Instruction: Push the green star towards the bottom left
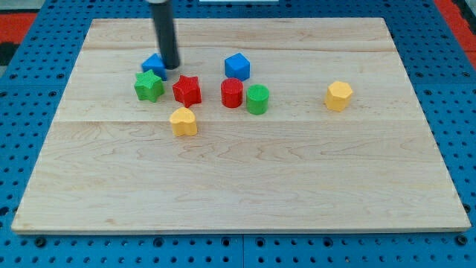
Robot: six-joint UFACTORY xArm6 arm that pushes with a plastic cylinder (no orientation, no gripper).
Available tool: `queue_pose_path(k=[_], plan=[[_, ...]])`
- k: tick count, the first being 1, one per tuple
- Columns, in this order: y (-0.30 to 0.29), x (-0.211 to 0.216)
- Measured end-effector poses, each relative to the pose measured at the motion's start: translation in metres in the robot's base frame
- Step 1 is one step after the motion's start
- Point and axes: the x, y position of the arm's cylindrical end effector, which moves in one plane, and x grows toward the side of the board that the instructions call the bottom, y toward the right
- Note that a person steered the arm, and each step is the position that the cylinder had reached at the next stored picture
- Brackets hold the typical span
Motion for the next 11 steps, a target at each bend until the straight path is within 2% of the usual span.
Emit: queue_pose_path(k=[1,2,3,4,6,8,10,11], plan=[[-0.016,0.010],[0.029,0.014],[0.029,0.020],[-0.008,0.038],[-0.014,0.072],[-0.058,0.079],[-0.061,0.132],[-0.091,0.145]])
